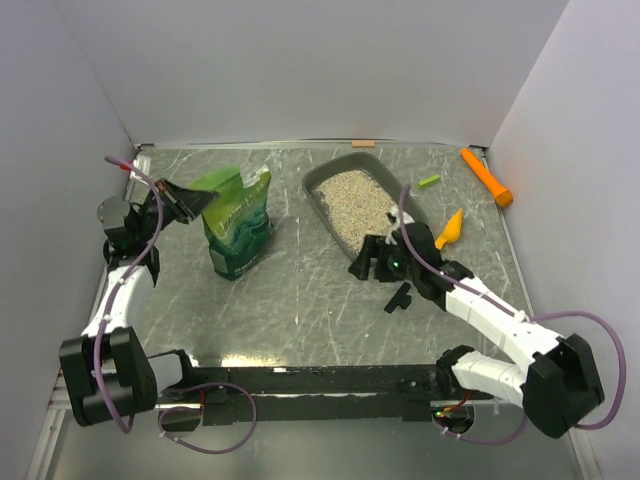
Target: Fill the litter box with clean litter
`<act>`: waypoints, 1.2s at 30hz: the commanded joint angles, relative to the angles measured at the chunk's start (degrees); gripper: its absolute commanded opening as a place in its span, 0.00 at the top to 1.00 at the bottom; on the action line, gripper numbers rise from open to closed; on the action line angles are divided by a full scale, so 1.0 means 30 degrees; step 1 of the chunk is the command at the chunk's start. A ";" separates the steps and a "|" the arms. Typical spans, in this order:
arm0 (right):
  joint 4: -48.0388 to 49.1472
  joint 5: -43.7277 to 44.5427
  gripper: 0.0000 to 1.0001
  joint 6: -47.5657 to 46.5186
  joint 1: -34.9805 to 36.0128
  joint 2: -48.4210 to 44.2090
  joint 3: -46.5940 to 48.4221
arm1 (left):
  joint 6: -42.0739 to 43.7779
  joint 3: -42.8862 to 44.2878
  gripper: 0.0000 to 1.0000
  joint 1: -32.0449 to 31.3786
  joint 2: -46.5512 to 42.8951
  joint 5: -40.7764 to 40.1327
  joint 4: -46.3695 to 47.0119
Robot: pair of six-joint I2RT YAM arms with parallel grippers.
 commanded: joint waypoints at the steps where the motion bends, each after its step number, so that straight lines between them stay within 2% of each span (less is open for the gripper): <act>1: 0.1192 -0.0968 0.14 -0.3627 0.2121 0.1262 0.3560 | 0.2774 -0.0283 0.99 -0.1144 -0.1751 0.2552 0.4181; 5: 0.1510 0.0944 0.03 -0.6993 0.3911 0.1647 0.5935 | 0.6113 -0.0197 0.99 -0.3228 -0.2423 0.4667 0.1994; 6: 0.1802 0.0742 0.01 -0.7437 0.3942 0.1589 0.6026 | 0.6992 0.0065 0.99 -0.3551 -0.2889 0.4814 -0.0103; 10: 0.3906 -0.1364 0.01 -0.9985 0.3971 0.0422 0.5970 | 1.2054 0.1033 0.99 -0.5453 -0.4063 0.5254 -0.5029; 15: 0.5467 -0.5730 0.01 -1.3881 0.3942 -0.0987 0.5207 | 1.3795 0.0830 0.99 -0.6453 -0.6022 0.6221 -0.6333; 18: 0.4326 -0.7576 0.01 -1.6516 0.3942 -0.1195 0.5849 | 1.5606 0.0770 0.99 -0.7038 -0.6905 0.6864 -0.7765; 21: 0.1779 -0.9273 0.01 -1.9329 0.3971 -0.0845 0.7021 | 1.6926 0.0712 0.99 -0.7566 -0.7784 0.7508 -0.9173; 26: 0.0226 -1.0012 0.01 -2.2876 0.3971 -0.0170 0.8106 | 1.9508 0.0771 0.99 -0.8475 -0.9247 0.8476 -1.1808; 29: -0.1677 -1.0274 0.05 -2.3934 0.3942 0.0153 0.8926 | 2.0564 0.0510 0.99 -0.9002 -1.0126 0.7953 -1.2663; 32: -0.2910 -1.1357 0.29 -2.4404 0.3942 -0.0080 0.9220 | 2.0417 0.0185 0.99 -0.9354 -1.0655 0.7687 -1.2427; 33: -0.3318 -1.1534 0.52 -2.4433 0.3971 -0.0284 0.9250 | 2.0767 0.0185 0.99 -0.9442 -1.0744 0.7629 -1.2834; 35: -0.3410 -1.1916 0.81 -2.4143 0.3971 -0.0373 0.9162 | 2.0916 0.0185 0.99 -0.9560 -1.0832 0.7424 -1.2984; 36: -0.3526 -1.2004 1.00 -2.4054 0.3942 -0.0490 0.9046 | 2.0946 0.0243 0.99 -0.9618 -1.0804 0.7394 -1.3072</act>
